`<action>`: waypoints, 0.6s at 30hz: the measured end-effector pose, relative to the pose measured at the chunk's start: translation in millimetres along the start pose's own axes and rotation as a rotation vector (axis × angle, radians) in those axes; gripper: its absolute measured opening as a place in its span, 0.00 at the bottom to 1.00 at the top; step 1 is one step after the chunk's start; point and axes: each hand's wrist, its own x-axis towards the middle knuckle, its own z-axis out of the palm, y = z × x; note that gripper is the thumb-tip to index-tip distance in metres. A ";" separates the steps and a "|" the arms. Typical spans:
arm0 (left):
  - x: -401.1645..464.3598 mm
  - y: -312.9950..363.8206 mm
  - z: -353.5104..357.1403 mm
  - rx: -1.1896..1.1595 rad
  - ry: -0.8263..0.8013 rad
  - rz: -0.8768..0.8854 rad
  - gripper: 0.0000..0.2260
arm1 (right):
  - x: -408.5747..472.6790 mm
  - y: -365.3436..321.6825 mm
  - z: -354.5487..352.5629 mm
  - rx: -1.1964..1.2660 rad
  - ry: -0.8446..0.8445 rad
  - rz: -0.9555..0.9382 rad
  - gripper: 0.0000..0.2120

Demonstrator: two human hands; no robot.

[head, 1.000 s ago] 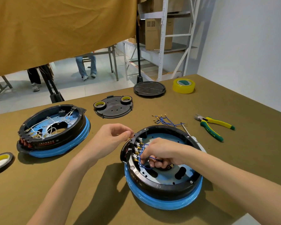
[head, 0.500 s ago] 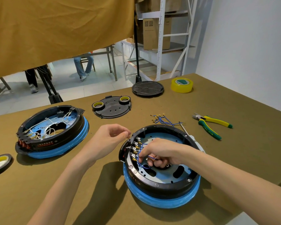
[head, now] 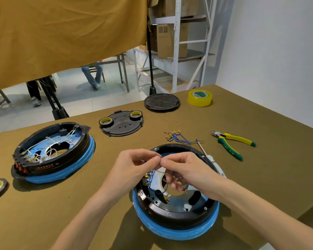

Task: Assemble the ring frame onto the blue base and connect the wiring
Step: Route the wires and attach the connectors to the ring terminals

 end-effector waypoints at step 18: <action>26.0 -7.2 68.5 0.653 -0.386 0.257 0.05 | 29.0 49.3 -80.9 -0.603 0.683 -0.049 0.14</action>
